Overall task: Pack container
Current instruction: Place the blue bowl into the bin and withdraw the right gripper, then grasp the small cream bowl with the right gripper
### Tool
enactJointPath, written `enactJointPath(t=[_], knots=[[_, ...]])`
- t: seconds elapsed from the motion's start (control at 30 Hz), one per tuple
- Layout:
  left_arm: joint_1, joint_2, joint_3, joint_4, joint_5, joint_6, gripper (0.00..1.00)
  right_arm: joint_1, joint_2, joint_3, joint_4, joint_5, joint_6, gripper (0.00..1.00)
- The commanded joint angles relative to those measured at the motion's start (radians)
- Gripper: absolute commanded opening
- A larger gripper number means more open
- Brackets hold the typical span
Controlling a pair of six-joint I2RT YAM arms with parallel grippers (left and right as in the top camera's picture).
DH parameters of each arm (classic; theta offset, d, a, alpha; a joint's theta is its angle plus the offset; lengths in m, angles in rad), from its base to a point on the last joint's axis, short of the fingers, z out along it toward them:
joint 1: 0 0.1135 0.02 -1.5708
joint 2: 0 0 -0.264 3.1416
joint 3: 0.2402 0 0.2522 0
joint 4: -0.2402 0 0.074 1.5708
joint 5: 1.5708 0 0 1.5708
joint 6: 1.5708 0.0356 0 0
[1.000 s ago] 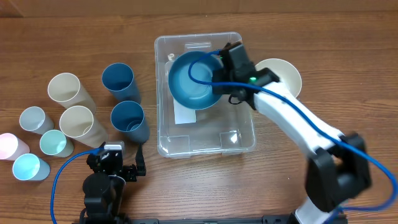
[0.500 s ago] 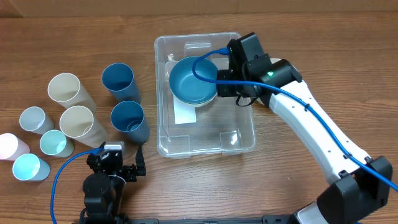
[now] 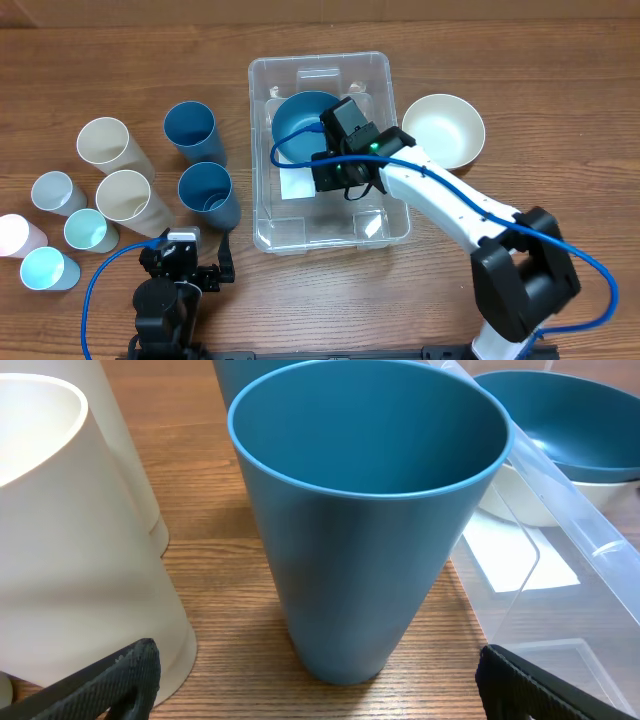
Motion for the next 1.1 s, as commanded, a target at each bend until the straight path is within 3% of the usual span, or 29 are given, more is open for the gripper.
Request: enactJointPath(t=[0.0,0.13,0.3,0.4,0.53,0.57,0.6,0.63,0.7,0.77,0.97,1.07], knots=[[0.006,-0.008,-0.003,0.003,0.010,-0.017,1.00,0.001,0.072,-0.011,0.001,-0.020,0.006,0.04],[0.006,-0.008,-0.003,0.003,0.010,-0.017,1.00,-0.004,0.091,-0.011,0.091,0.116,-0.026,0.04],[0.006,-0.008,-0.003,0.003,0.010,-0.018,1.00,-0.039,0.086,0.044,0.113,0.141,-0.035,0.04],[0.006,-0.008,-0.003,0.003,0.010,-0.018,1.00,-0.048,0.048,0.119,0.012,0.141,-0.035,0.04],[0.006,-0.008,-0.003,0.003,0.010,-0.018,1.00,-0.049,-0.065,0.282,-0.236,0.202,-0.043,0.12],[0.006,-0.008,-0.003,0.003,0.010,-0.017,1.00,-0.052,-0.104,0.335,-0.308,0.268,-0.042,0.18],[0.006,-0.008,-0.003,0.003,0.010,-0.017,1.00,-0.071,-0.152,0.381,-0.366,0.349,-0.042,0.37],[0.006,-0.008,-0.003,0.003,0.010,-0.017,1.00,-0.090,-0.176,0.397,-0.385,0.383,-0.040,0.48],[0.006,-0.008,-0.003,0.003,0.010,-0.018,1.00,-0.190,-0.234,0.404,-0.398,0.420,-0.021,0.62],[0.006,-0.008,-0.003,0.003,0.010,-0.017,1.00,-0.330,-0.242,0.402,-0.417,0.407,0.035,0.68],[0.006,-0.008,-0.003,0.003,0.010,-0.017,1.00,-0.752,-0.097,0.318,-0.418,0.079,0.038,0.83],[0.006,-0.008,-0.003,0.003,0.010,-0.017,1.00,-0.813,0.008,0.262,-0.396,0.042,0.037,0.76]])
